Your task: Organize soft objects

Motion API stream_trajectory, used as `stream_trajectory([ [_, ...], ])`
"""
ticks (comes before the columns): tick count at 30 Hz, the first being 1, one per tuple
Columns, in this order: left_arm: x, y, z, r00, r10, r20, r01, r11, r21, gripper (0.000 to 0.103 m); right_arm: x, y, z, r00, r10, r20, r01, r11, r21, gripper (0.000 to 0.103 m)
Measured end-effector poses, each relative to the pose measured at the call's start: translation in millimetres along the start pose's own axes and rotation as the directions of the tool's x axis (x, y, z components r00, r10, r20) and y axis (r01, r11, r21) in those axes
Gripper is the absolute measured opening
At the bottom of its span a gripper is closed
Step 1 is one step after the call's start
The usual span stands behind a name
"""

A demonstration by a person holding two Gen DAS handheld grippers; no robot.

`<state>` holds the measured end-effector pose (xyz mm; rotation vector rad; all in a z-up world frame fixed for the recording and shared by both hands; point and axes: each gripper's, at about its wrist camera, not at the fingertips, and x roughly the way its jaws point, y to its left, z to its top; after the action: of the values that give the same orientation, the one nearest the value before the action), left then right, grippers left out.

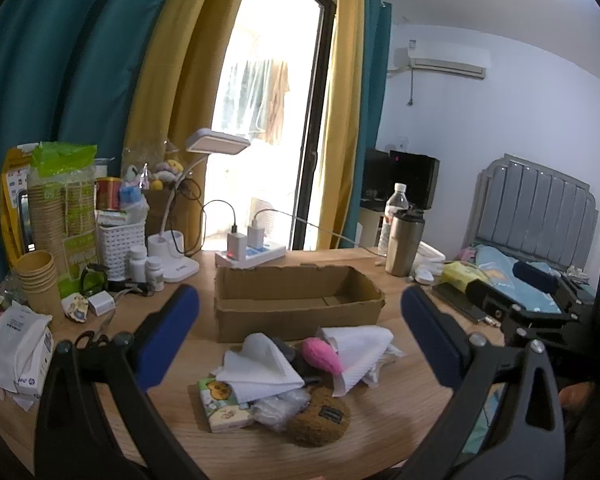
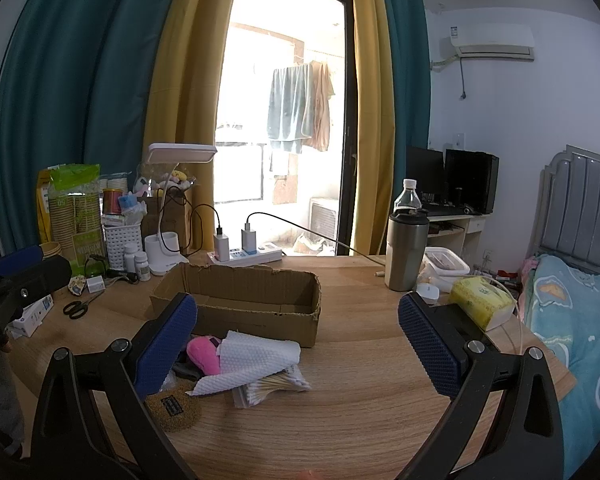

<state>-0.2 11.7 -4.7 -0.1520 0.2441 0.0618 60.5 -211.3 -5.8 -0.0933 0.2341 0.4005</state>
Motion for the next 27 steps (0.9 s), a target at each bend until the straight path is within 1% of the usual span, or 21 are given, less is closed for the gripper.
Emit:
stream_trajectory([
  [27,2.8,-7.2,0.2,1.0,-0.017,-0.011,0.017,1.0,0.01,0.102,0.6,-0.5,-2.1,1.0,0.001,-0.003,-0.001,1.0,0.002,0.103],
])
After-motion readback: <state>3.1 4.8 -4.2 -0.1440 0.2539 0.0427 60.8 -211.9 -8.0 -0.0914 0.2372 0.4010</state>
